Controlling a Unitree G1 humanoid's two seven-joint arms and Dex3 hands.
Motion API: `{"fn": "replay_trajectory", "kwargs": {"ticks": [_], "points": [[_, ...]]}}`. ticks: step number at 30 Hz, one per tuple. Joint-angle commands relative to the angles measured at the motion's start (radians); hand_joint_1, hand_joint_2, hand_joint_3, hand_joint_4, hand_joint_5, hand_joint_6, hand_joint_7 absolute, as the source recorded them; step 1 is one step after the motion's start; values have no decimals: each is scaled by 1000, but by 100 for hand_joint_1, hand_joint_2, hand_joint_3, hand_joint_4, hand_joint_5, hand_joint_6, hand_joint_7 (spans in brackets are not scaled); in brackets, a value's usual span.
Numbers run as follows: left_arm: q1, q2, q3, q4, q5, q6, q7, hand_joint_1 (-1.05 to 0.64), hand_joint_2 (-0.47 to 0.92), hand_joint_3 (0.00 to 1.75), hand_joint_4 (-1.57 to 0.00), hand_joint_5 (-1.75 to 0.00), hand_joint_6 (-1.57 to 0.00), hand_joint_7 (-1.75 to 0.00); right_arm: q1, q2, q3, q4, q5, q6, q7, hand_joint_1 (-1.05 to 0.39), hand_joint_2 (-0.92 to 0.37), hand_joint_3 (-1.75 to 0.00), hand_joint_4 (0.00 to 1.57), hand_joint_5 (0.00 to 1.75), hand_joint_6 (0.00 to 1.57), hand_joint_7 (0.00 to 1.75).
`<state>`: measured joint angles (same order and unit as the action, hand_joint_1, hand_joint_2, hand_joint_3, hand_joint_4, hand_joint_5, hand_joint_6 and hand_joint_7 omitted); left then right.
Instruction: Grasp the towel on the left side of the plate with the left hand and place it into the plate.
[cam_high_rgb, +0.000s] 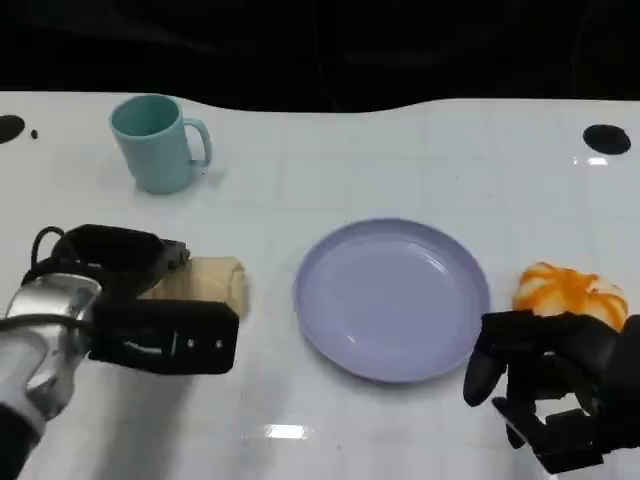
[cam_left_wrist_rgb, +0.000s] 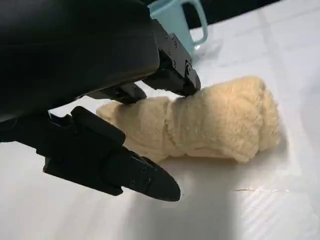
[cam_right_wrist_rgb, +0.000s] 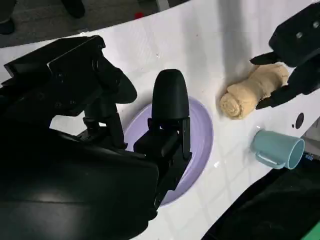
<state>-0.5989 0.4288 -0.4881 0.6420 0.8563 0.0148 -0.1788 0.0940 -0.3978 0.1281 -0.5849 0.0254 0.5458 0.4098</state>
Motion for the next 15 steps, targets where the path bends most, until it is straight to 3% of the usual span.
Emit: {"fn": "replay_trajectory", "kwargs": {"ticks": [1, 6, 7, 10, 12, 13, 14, 15], "points": [[-54, -31, -21, 195, -26, -66, 67, -51, 91, 2, -59, -7, -46, -1, 6, -14, -10, -16, -1, -4, -1, 4, -57, -110, 68, 168, 69, 143], [-77, -65, -15, 341, -66, -123, 177, -39, 92, 10, -77, -14, -58, -5, 5, -11, -7, -12, -3, -10, -3, 4, -57, -109, 69, 169, 70, 144], [-80, -68, -13, 361, -72, -132, 199, -35, 92, 13, -82, -29, -66, -4, 6, -11, -6, -11, -4, -12, -3, 4, -57, -109, 69, 169, 70, 144], [-86, -73, -12, 397, -91, -158, 250, -28, 92, 16, -69, -87, -83, -3, 6, -10, -6, -12, -3, -11, -4, 4, -57, -109, 69, 168, 70, 143], [-86, -71, -19, 417, -89, -186, 306, -27, 92, 16, -67, -96, -85, -3, 5, -10, -7, -10, -4, -14, -3, 4, -57, -109, 69, 167, 70, 143], [-82, -68, -22, 423, -85, -208, 354, -23, 92, 24, -77, -134, -97, -39, 5, -10, -8, -7, -3, -20, -2, 4, -57, -110, 70, 168, 70, 143], [-79, -66, -23, 430, -84, -229, 393, -21, 90, 34, -84, -158, -84, -108, 5, -10, -9, -4, -2, -24, -1, 5, -56, -110, 70, 168, 71, 144], [-78, -65, -24, 436, -84, -244, 421, -20, 88, 42, -86, -166, -75, -139, 4, -10, -9, -2, -1, -26, 0, 5, -56, -110, 70, 168, 71, 144]]}}
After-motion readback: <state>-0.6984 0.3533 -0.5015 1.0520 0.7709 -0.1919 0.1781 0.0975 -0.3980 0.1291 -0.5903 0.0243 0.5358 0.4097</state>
